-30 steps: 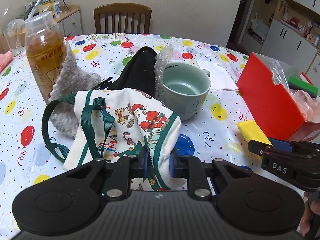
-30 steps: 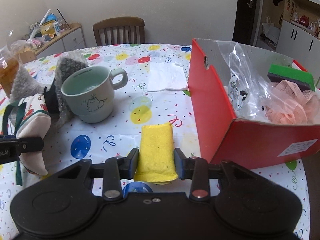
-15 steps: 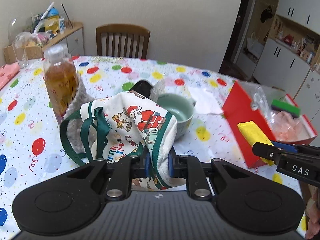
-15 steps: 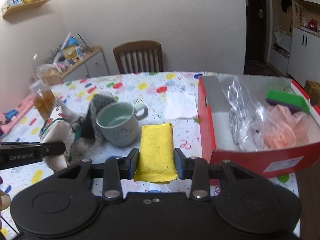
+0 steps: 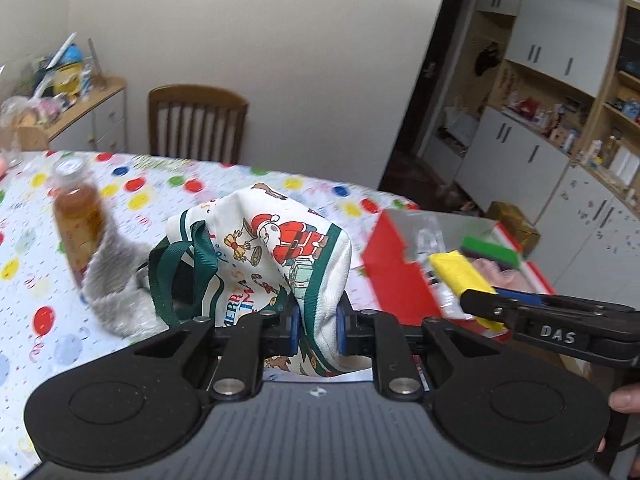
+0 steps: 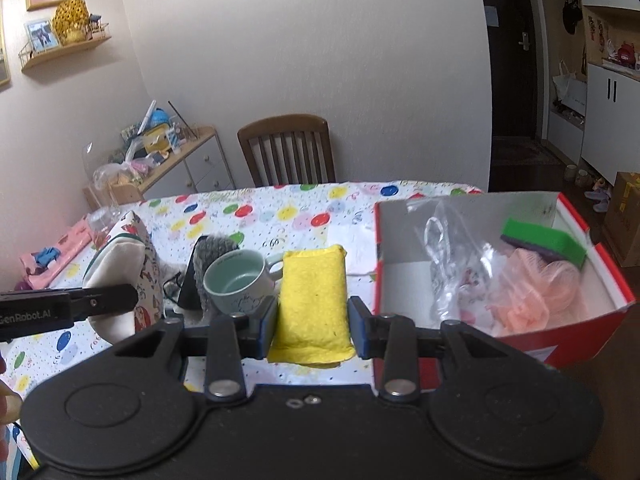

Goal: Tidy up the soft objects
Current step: 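Carry the yellow sponge and Christmas tote bag with both tools over the shoebox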

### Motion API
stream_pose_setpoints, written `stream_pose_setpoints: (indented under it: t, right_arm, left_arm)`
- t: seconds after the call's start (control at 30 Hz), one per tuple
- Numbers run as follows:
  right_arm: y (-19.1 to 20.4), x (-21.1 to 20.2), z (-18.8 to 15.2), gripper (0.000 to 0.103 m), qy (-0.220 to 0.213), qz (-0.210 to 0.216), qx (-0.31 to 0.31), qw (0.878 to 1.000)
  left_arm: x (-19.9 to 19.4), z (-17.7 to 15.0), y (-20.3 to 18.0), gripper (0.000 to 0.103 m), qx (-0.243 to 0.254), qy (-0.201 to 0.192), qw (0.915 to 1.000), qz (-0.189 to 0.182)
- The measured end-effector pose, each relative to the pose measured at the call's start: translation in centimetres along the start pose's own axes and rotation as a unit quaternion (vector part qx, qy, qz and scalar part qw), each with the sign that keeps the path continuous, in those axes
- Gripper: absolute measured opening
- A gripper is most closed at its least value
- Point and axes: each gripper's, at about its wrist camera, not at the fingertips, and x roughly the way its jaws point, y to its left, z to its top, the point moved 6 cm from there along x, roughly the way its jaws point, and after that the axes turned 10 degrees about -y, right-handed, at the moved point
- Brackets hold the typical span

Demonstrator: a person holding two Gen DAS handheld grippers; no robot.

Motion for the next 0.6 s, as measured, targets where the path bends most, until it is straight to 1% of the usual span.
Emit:
stream_pose_setpoints:
  t: [0.1,0.27,0.43,0.6]
  right_arm:
    - [-1.2,-0.7,0.8,0.036,-0.008,-0.005,-0.001,1.0]
    - [-3.9,-1.5,2.0,0.036,-0.02,-0.021,0.002,1.0]
    - [-7.0,-2.0,2.7,0.036,-0.022,-0.039,0.004,0.999]
    - [-10.0,-2.3,3.1,0.036,-0.026,-0.057,0.004,0.998]
  left_arm:
    - [-0.1,0.9,-1.8,0.016,0.003,-0.007,0.9997,-0.022]
    - [0.5,2.3,-5.5,0.016,0.023,-0.014,0.9978,-0.061]
    - [2.1,2.8,-9.7,0.016,0.052,-0.009,0.9938,-0.098]
    - [4.0,3.0,-13.9,0.016,0.075,-0.006,0.9892,-0.126]
